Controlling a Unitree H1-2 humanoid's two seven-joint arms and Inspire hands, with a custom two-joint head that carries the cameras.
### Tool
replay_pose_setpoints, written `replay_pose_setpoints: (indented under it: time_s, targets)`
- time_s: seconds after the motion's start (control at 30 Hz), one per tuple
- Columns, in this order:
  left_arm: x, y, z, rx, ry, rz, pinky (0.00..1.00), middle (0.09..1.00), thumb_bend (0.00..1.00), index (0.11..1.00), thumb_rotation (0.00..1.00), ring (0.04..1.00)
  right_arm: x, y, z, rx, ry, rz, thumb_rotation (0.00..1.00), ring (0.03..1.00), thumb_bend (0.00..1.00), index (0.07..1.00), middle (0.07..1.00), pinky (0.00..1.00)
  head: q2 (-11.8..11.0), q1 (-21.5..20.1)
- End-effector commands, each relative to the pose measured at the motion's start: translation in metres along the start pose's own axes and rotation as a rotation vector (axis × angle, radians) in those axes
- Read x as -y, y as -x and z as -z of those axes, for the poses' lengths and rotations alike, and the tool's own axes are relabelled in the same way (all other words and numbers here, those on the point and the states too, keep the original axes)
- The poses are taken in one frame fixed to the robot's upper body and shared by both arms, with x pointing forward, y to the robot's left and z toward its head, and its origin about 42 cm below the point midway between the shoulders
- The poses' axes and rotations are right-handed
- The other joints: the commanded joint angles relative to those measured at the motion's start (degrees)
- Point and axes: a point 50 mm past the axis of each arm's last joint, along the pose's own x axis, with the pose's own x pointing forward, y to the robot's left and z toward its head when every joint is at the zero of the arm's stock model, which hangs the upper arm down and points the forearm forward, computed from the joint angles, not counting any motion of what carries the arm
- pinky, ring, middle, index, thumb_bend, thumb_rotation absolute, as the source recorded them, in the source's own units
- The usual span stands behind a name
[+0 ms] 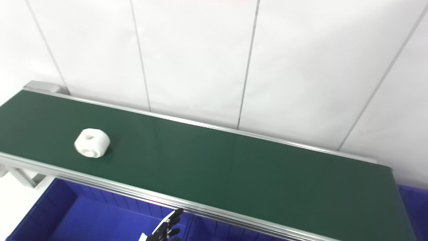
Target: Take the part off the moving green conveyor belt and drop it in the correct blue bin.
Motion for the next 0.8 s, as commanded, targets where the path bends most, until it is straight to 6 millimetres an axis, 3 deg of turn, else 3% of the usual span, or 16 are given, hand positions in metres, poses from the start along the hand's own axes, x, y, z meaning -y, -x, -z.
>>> replay_pose_setpoints:
  time_s: [0.0,0.17,0.33,0.43,0.5,0.6,0.77]
  targets:
    - [0.023,-0.008,-0.014,0.065,0.053,0.000,0.82,0.932,0.59,0.866,0.83,0.910,0.003,-0.004,-0.008,0.079,-0.004,-0.012,1.00,1.000,0.74,1.000,1.000,1.00,0.07,0.08]
    - [0.023,-0.009,-0.019,0.109,0.039,0.010,0.78,0.919,0.56,0.863,0.79,0.896,0.007,-0.005,-0.009,0.086,-0.005,-0.026,1.00,1.000,0.76,1.000,1.000,1.00,1.06,0.90]
    - [0.009,-0.009,-0.041,0.234,-0.056,0.058,0.71,0.846,0.64,0.861,0.76,0.823,0.003,-0.005,-0.012,0.096,-0.006,-0.010,1.00,1.000,0.76,1.000,1.000,1.00,1.86,0.65]
    - [-0.013,-0.019,-0.069,0.319,-0.266,0.105,0.68,0.840,0.70,0.845,0.80,0.809,0.001,-0.004,-0.013,0.101,-0.009,-0.015,1.00,1.000,0.75,1.000,1.000,1.00,2.68,0.49]
    - [-0.027,-0.026,-0.083,0.348,-0.352,0.128,0.67,0.853,0.81,0.835,0.80,0.818,0.000,-0.005,-0.013,0.102,-0.009,-0.022,1.00,1.000,0.74,1.000,1.000,1.00,2.80,0.34]
    - [-0.055,-0.047,-0.103,0.423,-0.500,0.152,0.67,0.840,0.88,0.824,0.81,0.804,-0.002,-0.006,-0.014,0.104,-0.008,-0.029,1.00,1.000,0.75,1.000,1.000,1.00,2.84,0.10]
    - [-0.095,-0.086,-0.141,0.501,-0.793,0.194,0.73,0.825,0.87,0.831,0.75,0.798,-0.006,-0.007,-0.014,0.108,-0.015,-0.013,1.00,1.000,0.76,1.000,1.000,1.00,2.94,-0.61]
